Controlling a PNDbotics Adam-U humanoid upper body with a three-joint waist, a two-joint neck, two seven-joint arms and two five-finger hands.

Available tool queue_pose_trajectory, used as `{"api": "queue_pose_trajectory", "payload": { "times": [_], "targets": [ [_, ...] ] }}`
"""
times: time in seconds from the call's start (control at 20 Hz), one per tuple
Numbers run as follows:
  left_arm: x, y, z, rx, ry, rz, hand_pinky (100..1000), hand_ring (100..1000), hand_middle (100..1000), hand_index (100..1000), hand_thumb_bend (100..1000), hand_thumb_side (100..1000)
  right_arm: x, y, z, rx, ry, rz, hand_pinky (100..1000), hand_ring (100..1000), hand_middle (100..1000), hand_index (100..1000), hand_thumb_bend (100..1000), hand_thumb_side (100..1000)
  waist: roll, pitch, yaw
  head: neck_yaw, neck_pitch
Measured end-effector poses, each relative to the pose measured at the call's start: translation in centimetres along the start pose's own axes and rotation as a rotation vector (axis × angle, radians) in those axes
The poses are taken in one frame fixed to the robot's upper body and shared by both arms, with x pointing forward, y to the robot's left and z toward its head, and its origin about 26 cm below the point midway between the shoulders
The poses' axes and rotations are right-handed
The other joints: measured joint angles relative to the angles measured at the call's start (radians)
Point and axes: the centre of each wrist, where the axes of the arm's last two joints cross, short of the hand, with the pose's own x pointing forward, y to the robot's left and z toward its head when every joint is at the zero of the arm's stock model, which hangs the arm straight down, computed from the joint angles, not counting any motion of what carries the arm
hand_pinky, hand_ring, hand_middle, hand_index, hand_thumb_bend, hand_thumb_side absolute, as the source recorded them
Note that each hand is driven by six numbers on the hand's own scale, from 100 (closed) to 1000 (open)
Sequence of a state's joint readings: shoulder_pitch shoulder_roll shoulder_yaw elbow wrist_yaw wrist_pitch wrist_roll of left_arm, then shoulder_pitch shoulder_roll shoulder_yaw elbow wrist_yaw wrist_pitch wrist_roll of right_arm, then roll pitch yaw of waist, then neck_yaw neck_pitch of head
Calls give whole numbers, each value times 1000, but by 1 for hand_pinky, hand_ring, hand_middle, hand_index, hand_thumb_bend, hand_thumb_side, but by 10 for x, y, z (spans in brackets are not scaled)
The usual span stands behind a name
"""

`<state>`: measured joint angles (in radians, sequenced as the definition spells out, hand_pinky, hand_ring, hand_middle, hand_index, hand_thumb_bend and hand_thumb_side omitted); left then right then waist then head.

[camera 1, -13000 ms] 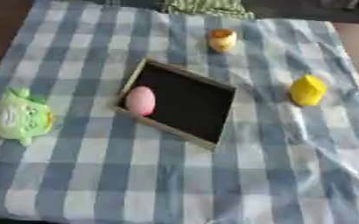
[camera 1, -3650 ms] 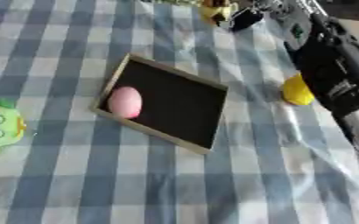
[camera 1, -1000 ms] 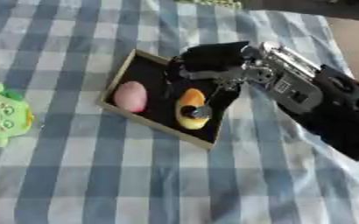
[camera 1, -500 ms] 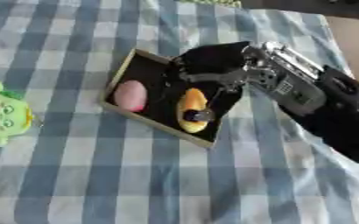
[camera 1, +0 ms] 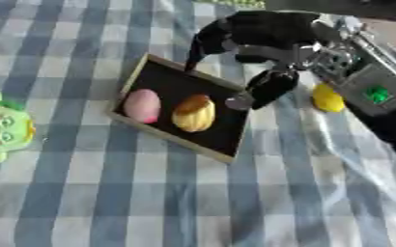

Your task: Pick up objects on the table and place them in the box.

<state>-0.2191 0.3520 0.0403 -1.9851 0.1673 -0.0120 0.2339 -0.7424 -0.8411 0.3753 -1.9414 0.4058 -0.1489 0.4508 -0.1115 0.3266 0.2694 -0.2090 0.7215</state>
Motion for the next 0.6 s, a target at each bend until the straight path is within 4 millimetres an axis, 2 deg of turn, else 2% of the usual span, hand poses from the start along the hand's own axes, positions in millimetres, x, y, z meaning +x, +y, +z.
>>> {"api": "queue_pose_trajectory", "payload": {
  "times": [0.2,0.35,0.6],
  "targets": [
    [0,0,0,1,2,-1,949,739,696,804,100,610,-8,-6,30,-35,81,-16,821,765,710,787,265,100,0,0,-7,6,1],
    [0,1,0,3,1,-2,949,740,697,804,100,608,-18,5,57,-21,200,-42,824,771,717,792,270,100,0,0,-10,13,1],
    [0,2,0,11,-6,-6,948,741,698,804,100,598,-30,29,94,4,391,-74,833,793,764,824,327,100,0,0,-15,21,0]
  ]
}}
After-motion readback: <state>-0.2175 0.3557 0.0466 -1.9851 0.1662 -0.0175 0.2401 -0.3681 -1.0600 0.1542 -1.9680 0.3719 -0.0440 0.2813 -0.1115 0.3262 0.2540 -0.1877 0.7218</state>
